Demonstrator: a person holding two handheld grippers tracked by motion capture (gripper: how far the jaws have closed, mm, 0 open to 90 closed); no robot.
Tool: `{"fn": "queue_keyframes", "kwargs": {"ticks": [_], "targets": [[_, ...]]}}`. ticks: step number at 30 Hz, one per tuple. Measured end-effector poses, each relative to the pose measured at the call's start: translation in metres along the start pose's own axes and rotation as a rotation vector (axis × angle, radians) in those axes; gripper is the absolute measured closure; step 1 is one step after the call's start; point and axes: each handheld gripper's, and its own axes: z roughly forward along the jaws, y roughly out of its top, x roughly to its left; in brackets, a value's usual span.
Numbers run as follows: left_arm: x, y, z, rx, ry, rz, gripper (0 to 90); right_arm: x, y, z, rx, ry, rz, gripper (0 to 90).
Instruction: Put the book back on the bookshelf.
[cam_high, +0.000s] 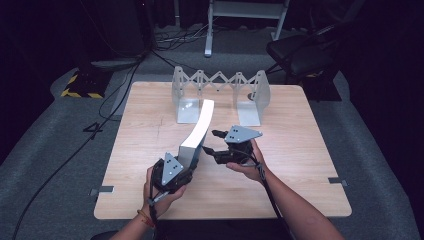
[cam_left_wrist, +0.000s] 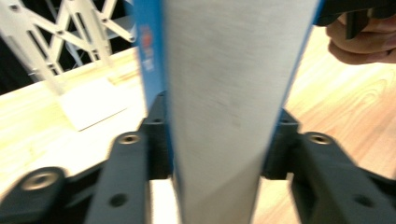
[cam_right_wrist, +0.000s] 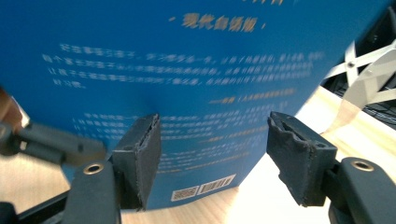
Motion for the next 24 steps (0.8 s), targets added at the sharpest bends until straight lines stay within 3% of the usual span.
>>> {"fn": "queue_keyframes", "kwargs": {"ticks": [5,6,11,13,15,18,21,24], "targets": [[0.011,-0.002,0.002,-0.014,-0.084,0.015,60.1,-0.011,-0.002,-0.001,0.005,-0.028,0.013,34.5],[0.011,-0.002,0.002,-0.014,-0.084,0.015,60.2,-0.011,-0.002,-0.001,0.005,-0.028,0.013,34.5],[0.010,0.008,0.008,-0.056,-0.174,0.064,60.4,-0.041,-0.013,-0.014,0.010,-0.068,0.067,34.5],[0.009,0.015,0.011,-0.072,-0.208,0.087,60.4,-0.053,-0.019,-0.024,0.005,-0.058,0.088,32.2],[0.008,0.020,0.016,-0.083,-0.232,0.087,60.3,-0.063,-0.023,-0.034,0.005,-0.069,0.090,32.3],[0.007,0.033,0.029,-0.122,-0.311,0.071,60.4,-0.074,-0.028,-0.048,-0.005,-0.064,0.118,32.3],[0.006,0.035,0.034,-0.137,-0.341,0.073,60.2,-0.081,-0.032,-0.061,-0.019,-0.051,0.131,32.2],[0.008,0.032,0.032,-0.138,-0.355,0.077,60.0,-0.083,-0.035,-0.062,-0.022,-0.034,0.134,30.0]]}}
